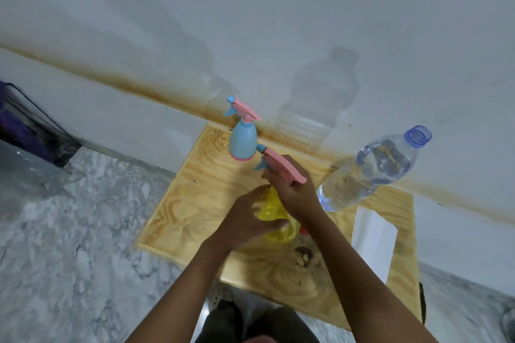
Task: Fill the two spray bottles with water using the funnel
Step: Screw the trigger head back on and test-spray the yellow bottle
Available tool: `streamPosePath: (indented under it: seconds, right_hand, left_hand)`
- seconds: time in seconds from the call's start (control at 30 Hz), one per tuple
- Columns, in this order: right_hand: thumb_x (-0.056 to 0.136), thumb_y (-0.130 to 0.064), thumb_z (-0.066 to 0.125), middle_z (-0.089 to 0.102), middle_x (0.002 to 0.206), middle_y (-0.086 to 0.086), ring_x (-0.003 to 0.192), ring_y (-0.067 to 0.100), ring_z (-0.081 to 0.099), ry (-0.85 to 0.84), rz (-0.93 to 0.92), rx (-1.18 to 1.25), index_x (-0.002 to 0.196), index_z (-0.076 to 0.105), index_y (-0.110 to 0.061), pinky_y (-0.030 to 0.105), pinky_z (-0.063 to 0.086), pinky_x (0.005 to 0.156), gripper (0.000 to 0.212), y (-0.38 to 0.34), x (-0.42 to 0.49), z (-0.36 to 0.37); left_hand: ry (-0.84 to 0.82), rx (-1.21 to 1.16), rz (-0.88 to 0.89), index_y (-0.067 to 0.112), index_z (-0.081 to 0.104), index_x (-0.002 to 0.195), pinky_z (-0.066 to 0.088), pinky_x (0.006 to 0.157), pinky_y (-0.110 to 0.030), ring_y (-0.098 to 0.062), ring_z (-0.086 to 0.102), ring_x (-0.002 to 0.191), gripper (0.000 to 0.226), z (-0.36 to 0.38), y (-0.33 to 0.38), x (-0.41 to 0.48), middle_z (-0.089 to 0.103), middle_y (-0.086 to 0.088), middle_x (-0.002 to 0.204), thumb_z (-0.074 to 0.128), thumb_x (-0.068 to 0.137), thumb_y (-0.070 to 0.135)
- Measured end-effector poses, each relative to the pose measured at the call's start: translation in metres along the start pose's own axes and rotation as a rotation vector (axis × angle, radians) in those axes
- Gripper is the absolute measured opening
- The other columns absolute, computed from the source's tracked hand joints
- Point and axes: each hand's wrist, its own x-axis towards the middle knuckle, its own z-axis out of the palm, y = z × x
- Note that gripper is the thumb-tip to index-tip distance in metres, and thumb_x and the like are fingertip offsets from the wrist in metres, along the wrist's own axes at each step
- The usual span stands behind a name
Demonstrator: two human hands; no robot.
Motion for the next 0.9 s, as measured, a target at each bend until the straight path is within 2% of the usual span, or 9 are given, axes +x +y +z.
streamPosePath:
  seconds: [0.07,0.17,0.27,0.33,0.43,0.6,0.7,0.83,0.9]
  right_hand:
    - [0.09,-0.023,0.072,0.065,0.1,-0.016,0.093,0.0,0.062,0.104,0.025,-0.058,0.107,0.061,-0.048,0.016,0.047,0.077,0.032,0.002,0.002,-0.004]
    - [0.086,-0.04,0.075,0.067,0.104,-0.012,0.099,0.003,0.062,0.227,0.171,-0.111,0.106,0.063,-0.037,0.023,0.05,0.084,0.024,0.013,0.005,-0.012]
    - [0.089,-0.037,0.074,0.073,0.1,-0.015,0.096,-0.004,0.067,0.206,0.233,-0.063,0.108,0.068,-0.029,0.015,0.049,0.081,0.022,0.026,0.017,-0.02]
    - [0.089,-0.035,0.074,0.073,0.098,-0.017,0.095,-0.006,0.067,0.203,0.229,-0.059,0.108,0.069,-0.027,0.014,0.05,0.082,0.021,0.033,0.031,-0.025]
    - [0.089,-0.034,0.074,0.072,0.095,-0.016,0.096,-0.002,0.067,0.214,0.243,-0.066,0.103,0.069,-0.028,0.019,0.051,0.085,0.015,0.043,0.055,-0.028]
    - [0.089,-0.034,0.073,0.073,0.096,-0.014,0.098,0.005,0.069,0.207,0.254,-0.088,0.098,0.066,-0.036,0.035,0.055,0.091,0.012,0.064,0.088,-0.029]
    - [0.089,-0.033,0.073,0.073,0.099,-0.011,0.098,0.007,0.069,0.205,0.292,-0.082,0.102,0.068,-0.031,0.038,0.056,0.091,0.014,0.074,0.097,-0.03]
    - [0.091,-0.035,0.071,0.074,0.103,-0.008,0.101,0.009,0.068,0.224,0.325,-0.079,0.107,0.069,-0.026,0.037,0.055,0.091,0.018,0.083,0.104,-0.028]
    - [0.091,-0.037,0.069,0.073,0.105,-0.007,0.101,0.01,0.067,0.235,0.334,-0.086,0.108,0.068,-0.024,0.036,0.055,0.091,0.021,0.085,0.107,-0.026]
  left_hand:
    - [0.101,-0.009,0.013,0.024,0.056,0.133,0.05,0.093,-0.023,0.005,0.059,0.112,0.075,0.005,0.003,0.009,0.066,0.012,0.122,0.091,0.067,0.032]
    - [0.249,0.075,0.016,0.016,0.052,0.14,0.05,0.1,-0.031,-0.011,0.058,0.122,0.083,0.009,0.009,0.03,0.063,0.001,0.132,0.089,0.068,0.036]
    - [0.279,0.137,0.021,0.01,0.047,0.144,0.043,0.104,-0.032,-0.021,0.051,0.132,0.083,0.013,0.013,0.057,0.056,-0.007,0.142,0.087,0.073,0.026]
    - [0.278,0.158,0.024,0.012,0.046,0.145,0.042,0.101,-0.028,-0.021,0.05,0.132,0.081,0.015,0.016,0.076,0.055,-0.007,0.142,0.085,0.075,0.024]
    - [0.291,0.165,0.02,0.015,0.051,0.137,0.039,0.088,-0.021,-0.017,0.056,0.123,0.071,0.016,0.017,0.107,0.062,-0.002,0.131,0.084,0.075,0.022]
    - [0.286,0.166,-0.024,0.021,0.051,0.134,0.044,0.08,-0.02,-0.017,0.062,0.112,0.069,0.019,0.013,0.144,0.065,0.004,0.12,0.084,0.074,0.025]
    - [0.319,0.124,-0.012,0.026,0.055,0.125,0.04,0.073,-0.002,-0.009,0.061,0.103,0.061,0.021,0.012,0.151,0.065,0.006,0.113,0.083,0.074,0.011]
    - [0.345,0.092,0.044,0.046,0.051,0.11,0.038,0.076,0.002,0.021,0.053,0.097,0.071,0.021,0.013,0.156,0.059,0.01,0.104,0.079,0.072,-0.006]
    - [0.354,0.092,0.051,0.051,0.048,0.111,0.038,0.078,0.001,0.023,0.05,0.1,0.076,0.021,0.011,0.159,0.058,0.007,0.106,0.079,0.072,-0.007]
